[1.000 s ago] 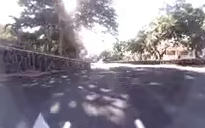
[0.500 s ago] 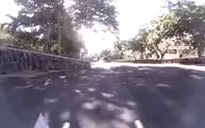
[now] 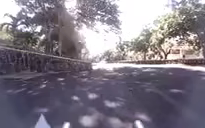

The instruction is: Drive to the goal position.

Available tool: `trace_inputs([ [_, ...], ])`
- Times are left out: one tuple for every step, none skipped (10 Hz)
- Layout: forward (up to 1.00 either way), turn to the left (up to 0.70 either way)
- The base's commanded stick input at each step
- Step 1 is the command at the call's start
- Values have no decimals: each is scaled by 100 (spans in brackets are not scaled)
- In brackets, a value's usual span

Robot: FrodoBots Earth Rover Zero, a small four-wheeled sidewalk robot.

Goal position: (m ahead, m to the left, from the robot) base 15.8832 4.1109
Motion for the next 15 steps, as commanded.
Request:
trace_inputs([
  [70, 0],
  [70, 0],
  [70, 0],
  [70, 0],
  [70, 0],
  [70, 0],
  [70, 0],
  [70, 0],
  [70, 0],
  [70, 0],
  [70, 0],
  [70, 0],
  [70, 0],
  [70, 0],
  [70, 0],
])
